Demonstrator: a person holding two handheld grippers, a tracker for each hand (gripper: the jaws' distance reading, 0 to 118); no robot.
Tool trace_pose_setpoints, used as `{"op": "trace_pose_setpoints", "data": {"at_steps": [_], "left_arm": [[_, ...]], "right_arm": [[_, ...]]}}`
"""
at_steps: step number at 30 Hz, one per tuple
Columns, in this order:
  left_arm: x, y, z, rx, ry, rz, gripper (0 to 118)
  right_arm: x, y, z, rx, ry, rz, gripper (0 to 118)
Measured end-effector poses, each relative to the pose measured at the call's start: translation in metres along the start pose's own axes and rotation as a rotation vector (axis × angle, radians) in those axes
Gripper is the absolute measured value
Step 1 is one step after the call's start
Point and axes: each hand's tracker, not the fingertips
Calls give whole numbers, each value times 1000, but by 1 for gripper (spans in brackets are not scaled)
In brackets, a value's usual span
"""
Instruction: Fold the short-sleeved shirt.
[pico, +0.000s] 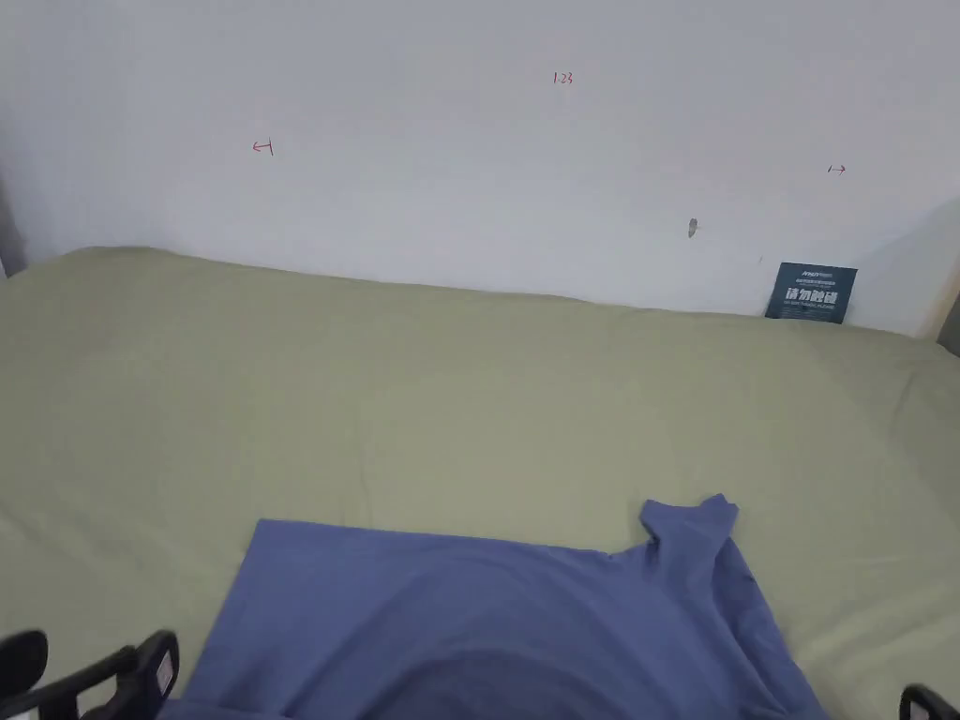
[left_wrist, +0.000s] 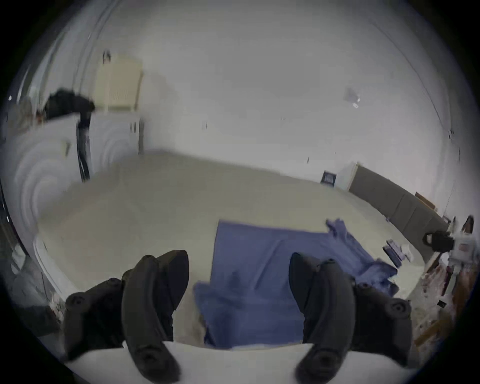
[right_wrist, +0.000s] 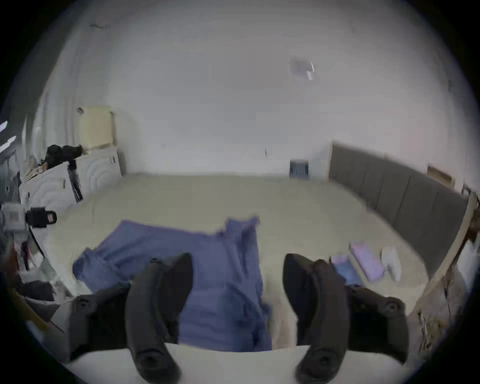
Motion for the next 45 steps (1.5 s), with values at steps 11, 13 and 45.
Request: {"op": "trace_pose_setpoints", "data": {"at_steps": [11, 13, 45], "left_arm": [[42, 16, -25, 89, -77, -132, 0], [40, 26, -56, 36, -84, -145, 0], [-4, 27, -366, -748, 10, -139, 7]], "right_arm": [[-39, 2, -25, 21, 12, 72, 0], [-38, 2, -34, 9, 16, 57, 0], [88, -5, -359, -669, 59, -215, 86]]}}
